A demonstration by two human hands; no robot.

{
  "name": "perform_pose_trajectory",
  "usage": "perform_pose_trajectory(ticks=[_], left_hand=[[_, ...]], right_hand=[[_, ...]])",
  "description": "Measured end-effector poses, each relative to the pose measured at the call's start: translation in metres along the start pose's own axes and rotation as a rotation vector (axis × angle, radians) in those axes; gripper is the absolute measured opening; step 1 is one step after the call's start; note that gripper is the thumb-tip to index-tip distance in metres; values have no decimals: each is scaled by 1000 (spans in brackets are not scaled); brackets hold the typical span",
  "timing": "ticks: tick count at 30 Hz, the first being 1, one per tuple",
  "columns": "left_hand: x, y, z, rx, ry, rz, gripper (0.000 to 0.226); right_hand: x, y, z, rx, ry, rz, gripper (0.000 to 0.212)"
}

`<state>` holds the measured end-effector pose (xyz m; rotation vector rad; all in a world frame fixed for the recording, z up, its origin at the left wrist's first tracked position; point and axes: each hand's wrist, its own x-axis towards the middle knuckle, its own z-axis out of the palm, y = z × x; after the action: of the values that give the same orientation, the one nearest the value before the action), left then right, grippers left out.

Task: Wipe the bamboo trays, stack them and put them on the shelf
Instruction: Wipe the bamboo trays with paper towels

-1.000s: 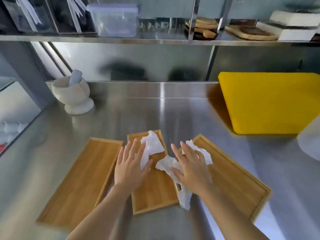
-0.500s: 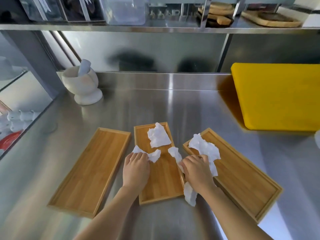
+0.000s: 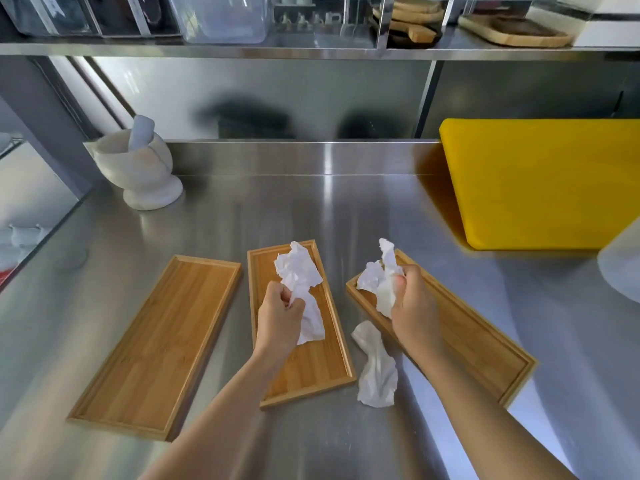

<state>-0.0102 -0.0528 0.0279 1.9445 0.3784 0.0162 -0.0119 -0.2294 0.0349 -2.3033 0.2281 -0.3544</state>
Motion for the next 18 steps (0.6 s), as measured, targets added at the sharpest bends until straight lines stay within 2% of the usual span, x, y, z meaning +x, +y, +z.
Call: perform_pose_trajectory(ticks=[3, 8, 12, 14, 17, 18], left_hand=[[-2, 2, 4, 19, -15, -12, 27], [-7, 4, 10, 127, -30, 57, 17], [-19, 13, 17, 267, -175, 185, 13], [-29, 21, 25, 406, -267, 281, 9], [-46, 20, 48, 742, -420, 528, 35], [-52, 15, 56, 833, -477, 566, 42]], right_hand=[[10, 9, -5, 0, 103, 16, 28], [22, 21, -15, -10, 102, 70, 21], [27, 28, -15, -93, 31, 38, 16], [30, 31, -12, -111, -19, -20, 6], [37, 35, -2, -169, -92, -55, 10], [39, 36, 2, -204, -112, -58, 19]])
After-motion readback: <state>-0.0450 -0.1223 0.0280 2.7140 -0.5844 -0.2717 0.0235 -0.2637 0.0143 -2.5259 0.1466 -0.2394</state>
